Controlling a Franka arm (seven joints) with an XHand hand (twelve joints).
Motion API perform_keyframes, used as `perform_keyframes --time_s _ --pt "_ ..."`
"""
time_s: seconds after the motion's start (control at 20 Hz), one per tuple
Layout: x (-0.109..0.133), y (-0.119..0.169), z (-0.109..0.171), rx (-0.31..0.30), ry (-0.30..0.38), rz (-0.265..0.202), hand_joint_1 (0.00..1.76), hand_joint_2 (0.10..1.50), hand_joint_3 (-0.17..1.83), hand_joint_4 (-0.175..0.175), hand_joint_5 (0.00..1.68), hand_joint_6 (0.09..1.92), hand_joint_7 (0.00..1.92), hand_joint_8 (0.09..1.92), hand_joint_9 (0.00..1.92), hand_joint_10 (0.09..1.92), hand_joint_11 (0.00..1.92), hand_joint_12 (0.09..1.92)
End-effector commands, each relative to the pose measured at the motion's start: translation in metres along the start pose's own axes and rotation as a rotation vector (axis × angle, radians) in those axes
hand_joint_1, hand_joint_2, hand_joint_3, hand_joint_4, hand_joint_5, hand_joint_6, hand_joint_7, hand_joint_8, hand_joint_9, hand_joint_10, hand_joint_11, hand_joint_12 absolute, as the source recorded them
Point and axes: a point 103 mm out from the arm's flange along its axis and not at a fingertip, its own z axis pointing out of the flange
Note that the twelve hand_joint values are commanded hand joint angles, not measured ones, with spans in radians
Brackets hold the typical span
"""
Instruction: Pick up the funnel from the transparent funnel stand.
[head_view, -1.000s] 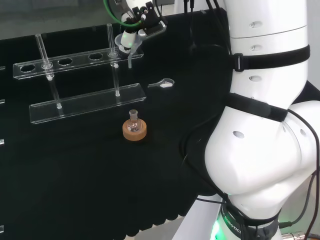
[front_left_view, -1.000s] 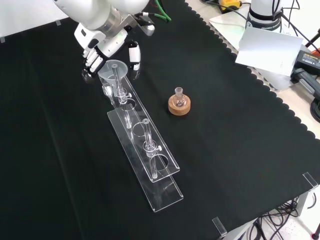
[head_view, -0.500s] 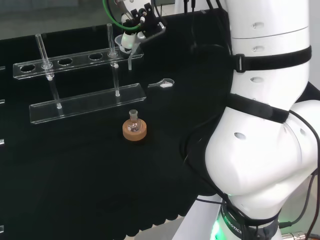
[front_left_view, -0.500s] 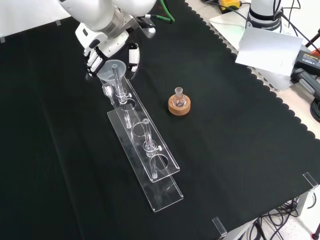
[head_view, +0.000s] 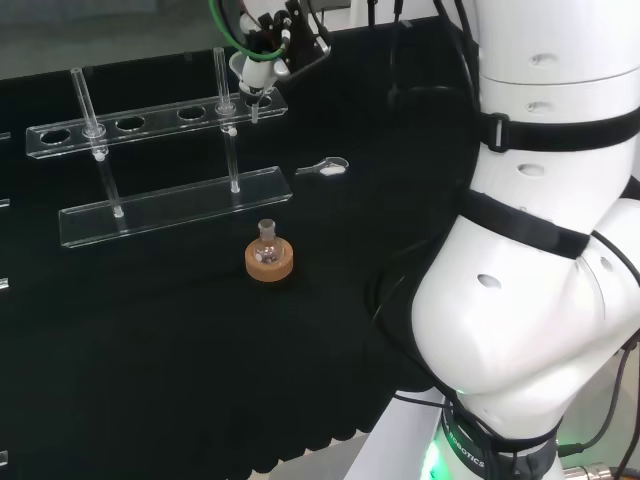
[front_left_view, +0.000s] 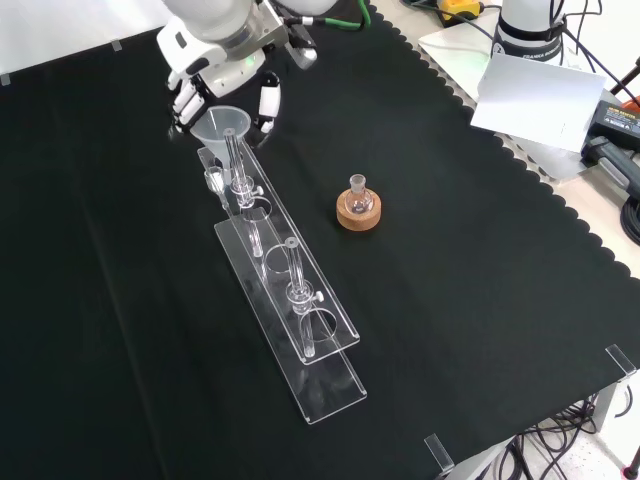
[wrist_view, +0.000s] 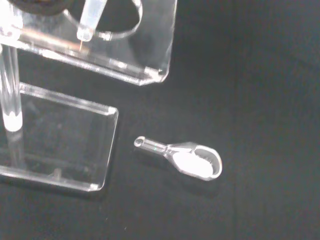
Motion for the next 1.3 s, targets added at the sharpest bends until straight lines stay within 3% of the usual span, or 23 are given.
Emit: perform_keyframes --time_s 0.05,0.65,1.1,1.3 --pt "-0.005 -0.013 -0.02 -0.014 -0.035 0.001 0.78 0.81 0.47 -0.028 0.59 0.12 0.6 0.65 0.91 0.46 0.62 1.21" --pt "-0.022 -0.078 -0.054 -0.042 -0.061 0.055 0.78 0.82 0.48 -0.021 0.61 0.14 0.62 0.65 0.93 0.45 0.62 1.2" --pt "-0.022 -0.12 -0.05 -0.041 -0.085 0.081 0.78 0.82 0.48 -0.016 0.63 0.16 0.62 0.65 0.93 0.44 0.62 1.2" --pt "-0.022 -0.129 -0.046 -0.03 -0.083 0.071 0.79 0.82 0.48 -0.01 0.66 0.18 0.62 0.65 0.93 0.43 0.62 1.2"
